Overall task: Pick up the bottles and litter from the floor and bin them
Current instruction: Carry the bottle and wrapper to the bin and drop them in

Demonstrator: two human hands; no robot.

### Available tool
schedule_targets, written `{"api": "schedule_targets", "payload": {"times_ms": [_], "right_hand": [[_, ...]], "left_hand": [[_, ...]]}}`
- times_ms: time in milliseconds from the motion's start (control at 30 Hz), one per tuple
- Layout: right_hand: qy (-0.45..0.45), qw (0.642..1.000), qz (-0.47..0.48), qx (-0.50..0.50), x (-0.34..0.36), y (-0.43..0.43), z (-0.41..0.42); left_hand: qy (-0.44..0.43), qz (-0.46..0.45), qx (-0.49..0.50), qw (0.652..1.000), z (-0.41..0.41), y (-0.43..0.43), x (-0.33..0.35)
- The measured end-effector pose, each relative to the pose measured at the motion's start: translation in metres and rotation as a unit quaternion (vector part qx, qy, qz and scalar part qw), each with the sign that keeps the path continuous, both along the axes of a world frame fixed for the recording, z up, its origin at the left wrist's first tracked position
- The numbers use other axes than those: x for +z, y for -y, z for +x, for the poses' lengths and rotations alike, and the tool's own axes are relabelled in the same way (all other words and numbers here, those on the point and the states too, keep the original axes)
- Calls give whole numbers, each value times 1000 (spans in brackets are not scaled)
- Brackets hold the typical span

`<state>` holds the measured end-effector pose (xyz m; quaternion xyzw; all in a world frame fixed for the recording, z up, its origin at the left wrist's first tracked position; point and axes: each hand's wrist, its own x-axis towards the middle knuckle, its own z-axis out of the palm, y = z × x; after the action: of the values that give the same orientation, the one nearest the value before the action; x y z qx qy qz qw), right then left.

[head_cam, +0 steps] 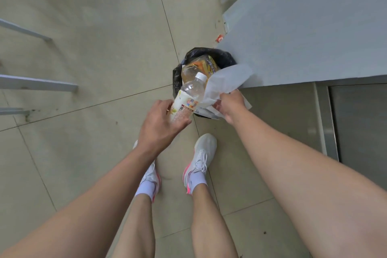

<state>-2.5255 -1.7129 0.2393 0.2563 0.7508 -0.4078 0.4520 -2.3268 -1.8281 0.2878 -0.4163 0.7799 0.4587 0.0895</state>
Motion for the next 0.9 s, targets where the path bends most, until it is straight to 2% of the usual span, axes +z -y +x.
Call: {"api": "schedule_targets", "payload": {"times_ms": [67, 167, 267, 333, 433, 533, 633, 733, 900], "right_hand": [[6, 999, -27, -36, 4, -4, 1], [59, 982, -100, -148, 21, -16, -2], [120, 947, -168, -247, 33, -28, -10], [125, 940, -178, -263, 34, -37, -17], [75, 966, -122, -213, 31, -48, -22], [-47, 991, -48, -116, 28, -54, -18], [-162, 987, 4, 1, 25, -56, -11], [-179, 979, 9, 101, 17, -56, -1], [-200, 967, 10, 159, 2, -54, 11]], "left_hand": [[-30, -17, -27, 999, -13, -5, 5], [-41, -60, -83, 994, -46, -11, 18], [3, -118, -133, 984, -86, -18, 25], [45, -152, -184, 970, -110, -23, 22], [80, -195, -237, 948, -131, -32, 5], [92, -229, -242, 938, -135, -41, -17], [94, -274, -250, 924, -133, -47, -37], [104, -322, -273, 901, -138, -46, -56], [141, -281, -305, 899, -146, -47, -66]]}}
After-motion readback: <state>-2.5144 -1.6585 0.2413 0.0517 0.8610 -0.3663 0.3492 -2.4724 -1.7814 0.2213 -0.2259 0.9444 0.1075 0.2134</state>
